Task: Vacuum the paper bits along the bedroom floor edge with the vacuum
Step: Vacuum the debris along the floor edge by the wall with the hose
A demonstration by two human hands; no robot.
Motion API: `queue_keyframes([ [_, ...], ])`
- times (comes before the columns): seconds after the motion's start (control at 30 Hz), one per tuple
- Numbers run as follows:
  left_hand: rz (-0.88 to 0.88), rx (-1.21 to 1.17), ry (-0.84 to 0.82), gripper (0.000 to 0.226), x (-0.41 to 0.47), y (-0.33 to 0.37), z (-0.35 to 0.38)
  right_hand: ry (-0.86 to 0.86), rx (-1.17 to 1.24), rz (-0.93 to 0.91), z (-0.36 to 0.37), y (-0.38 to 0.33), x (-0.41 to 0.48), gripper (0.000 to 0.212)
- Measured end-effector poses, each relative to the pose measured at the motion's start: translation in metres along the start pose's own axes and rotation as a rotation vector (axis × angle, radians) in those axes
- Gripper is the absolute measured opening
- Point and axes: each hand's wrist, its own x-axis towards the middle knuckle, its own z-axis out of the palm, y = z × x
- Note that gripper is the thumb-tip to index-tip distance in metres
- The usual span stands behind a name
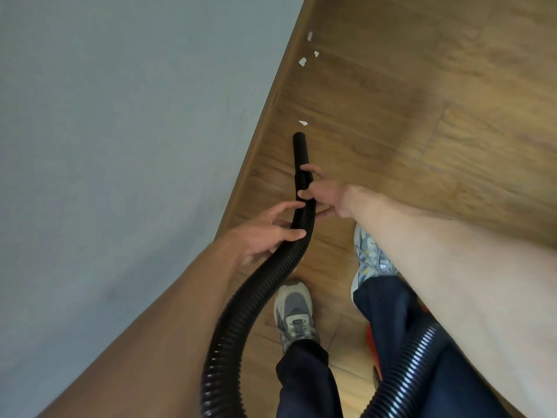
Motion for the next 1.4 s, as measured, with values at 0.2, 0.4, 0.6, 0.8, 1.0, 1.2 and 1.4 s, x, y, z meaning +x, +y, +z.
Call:
queue_keyframes([
  [0.2, 0.013, -0.019, 0.016, 0.058, 0.011, 0.018, 0.008, -0.007, -0.004, -0.013, -0.018, -0.012, 0.007, 0.065],
  [0.4, 0.047, -0.063, 0.076, 0.059, 0.021, 0.033, 0.024, 0.007, -0.033, -0.071, -0.038, -0.026, 0.015, 0.067],
  [0.6, 0.065, -0.082, 0.102, 0.06, 0.032, 0.053, 0.031, -0.013, -0.043, -0.092, -0.059, -0.042, 0.02, 0.069],
  [0.8, 0.066, -0.062, 0.13, 0.061, 0.038, 0.077, 0.029, -0.054, -0.042, -0.112, -0.073, -0.064, 0.027, 0.069],
  [1.0, 0.072, -0.078, 0.173, 0.061, 0.044, 0.095, 0.028, -0.078, -0.068, -0.119, -0.082, -0.084, 0.035, 0.07],
  [1.2, 0.109, -0.061, 0.208, 0.062, 0.051, 0.112, 0.025, -0.075, -0.077, -0.137, -0.089, -0.102, 0.043, 0.07],
  [1.4, 0.108, -0.074, 0.228, 0.062, 0.055, 0.123, 0.023, -0.091, -0.087, -0.123, -0.092, -0.116, 0.047, 0.071],
])
